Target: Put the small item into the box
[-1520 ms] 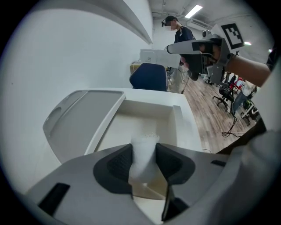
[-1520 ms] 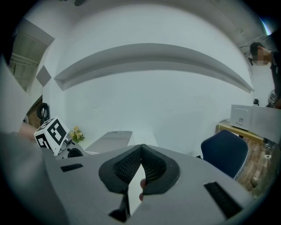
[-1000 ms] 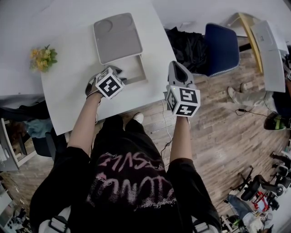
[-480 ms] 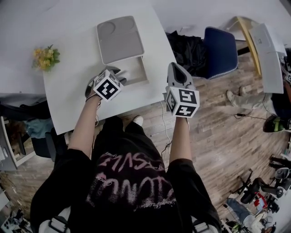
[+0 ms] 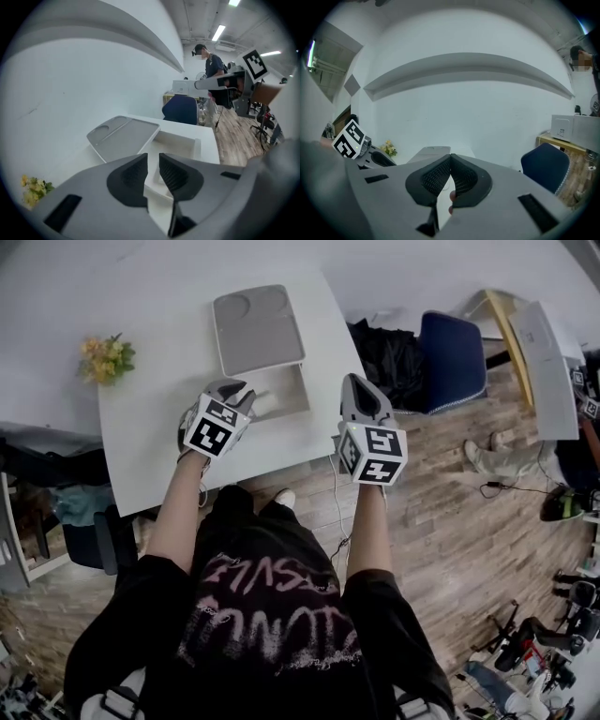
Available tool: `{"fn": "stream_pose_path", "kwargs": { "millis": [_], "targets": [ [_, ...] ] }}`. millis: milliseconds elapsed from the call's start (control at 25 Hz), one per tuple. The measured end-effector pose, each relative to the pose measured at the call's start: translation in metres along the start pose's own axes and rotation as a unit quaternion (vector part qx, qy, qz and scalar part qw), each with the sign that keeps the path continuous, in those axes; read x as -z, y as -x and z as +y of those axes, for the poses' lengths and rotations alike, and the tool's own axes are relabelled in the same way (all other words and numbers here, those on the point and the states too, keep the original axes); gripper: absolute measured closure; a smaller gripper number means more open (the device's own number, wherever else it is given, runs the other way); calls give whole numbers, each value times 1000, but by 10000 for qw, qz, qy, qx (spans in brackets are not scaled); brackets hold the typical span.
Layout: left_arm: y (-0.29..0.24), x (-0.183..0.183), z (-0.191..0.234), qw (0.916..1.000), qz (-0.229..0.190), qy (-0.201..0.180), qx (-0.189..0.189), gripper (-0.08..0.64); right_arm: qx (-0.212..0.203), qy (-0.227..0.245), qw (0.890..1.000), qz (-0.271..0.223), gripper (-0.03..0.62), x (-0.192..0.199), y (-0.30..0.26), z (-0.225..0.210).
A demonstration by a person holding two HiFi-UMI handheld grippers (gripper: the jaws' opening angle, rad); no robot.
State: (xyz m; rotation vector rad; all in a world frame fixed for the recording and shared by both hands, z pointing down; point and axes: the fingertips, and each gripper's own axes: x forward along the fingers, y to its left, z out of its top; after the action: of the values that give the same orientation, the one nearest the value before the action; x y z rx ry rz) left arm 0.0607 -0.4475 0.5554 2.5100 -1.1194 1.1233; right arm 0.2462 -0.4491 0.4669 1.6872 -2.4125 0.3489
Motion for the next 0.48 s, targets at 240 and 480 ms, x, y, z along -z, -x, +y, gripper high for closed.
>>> {"fn": "stream_pose_path", "kwargs": {
  "millis": [240,480],
  "targets": [
    [23,-10,9,9982,-431,273,-312,527,-50,47,10000,-69,583,-7,5,13],
    [46,-19,18,9927,-851,635,-566,555,-108,46,9998,-161,583,-14,10,22]
  ]
}}
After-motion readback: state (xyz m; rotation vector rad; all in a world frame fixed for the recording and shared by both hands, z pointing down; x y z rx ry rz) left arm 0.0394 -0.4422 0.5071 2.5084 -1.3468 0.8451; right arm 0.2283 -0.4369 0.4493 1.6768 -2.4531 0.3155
